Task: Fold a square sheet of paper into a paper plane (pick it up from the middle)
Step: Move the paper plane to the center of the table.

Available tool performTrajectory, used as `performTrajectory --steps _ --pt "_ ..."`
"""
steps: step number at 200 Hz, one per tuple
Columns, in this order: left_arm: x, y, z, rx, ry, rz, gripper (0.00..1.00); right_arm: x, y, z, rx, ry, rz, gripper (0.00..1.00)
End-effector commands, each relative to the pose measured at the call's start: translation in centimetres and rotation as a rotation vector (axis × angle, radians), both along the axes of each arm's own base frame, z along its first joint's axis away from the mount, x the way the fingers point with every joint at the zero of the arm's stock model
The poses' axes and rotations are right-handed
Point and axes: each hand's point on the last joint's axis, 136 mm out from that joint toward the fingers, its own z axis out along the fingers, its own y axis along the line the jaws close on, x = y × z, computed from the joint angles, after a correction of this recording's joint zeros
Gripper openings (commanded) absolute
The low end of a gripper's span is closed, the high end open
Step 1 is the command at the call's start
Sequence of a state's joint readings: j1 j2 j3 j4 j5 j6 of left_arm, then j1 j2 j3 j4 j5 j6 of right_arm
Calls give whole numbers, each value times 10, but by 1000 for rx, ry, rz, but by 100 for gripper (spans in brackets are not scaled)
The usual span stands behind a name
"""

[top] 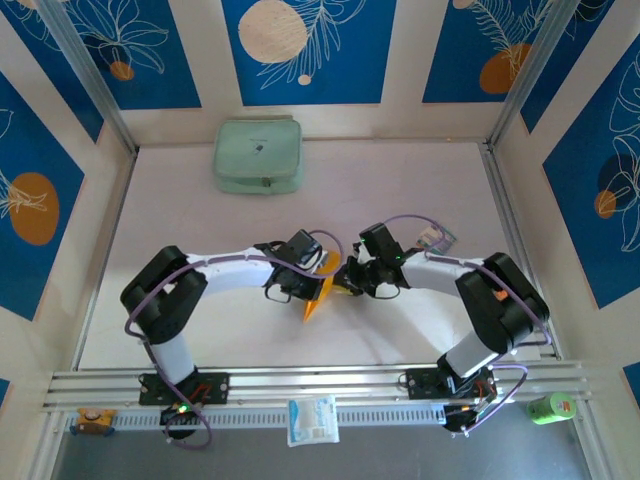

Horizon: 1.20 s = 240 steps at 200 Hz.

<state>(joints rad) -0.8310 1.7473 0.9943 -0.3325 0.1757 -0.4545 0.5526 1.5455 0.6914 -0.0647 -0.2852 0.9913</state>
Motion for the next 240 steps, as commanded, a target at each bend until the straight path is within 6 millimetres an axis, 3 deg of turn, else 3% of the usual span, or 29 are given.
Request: performTrajectory --steps 1,51,129,184,240 --pt "14 17 20 74 -76 129 3 -4 -16 8 -23 -23 -15 23" --pt "24 44 16 218 -87 307 3 -7 -35 9 -17 -16 -61 27" --pt "21 42 -1 250 -9 371 10 -8 -32 9 -6 -8 -50 28" --pt "21 40 -4 252 1 365 18 -8 -31 6 -2 1 -50 28" --pt "19 37 -10 258 22 351 20 -9 -29 2 -3 15 -46 27"
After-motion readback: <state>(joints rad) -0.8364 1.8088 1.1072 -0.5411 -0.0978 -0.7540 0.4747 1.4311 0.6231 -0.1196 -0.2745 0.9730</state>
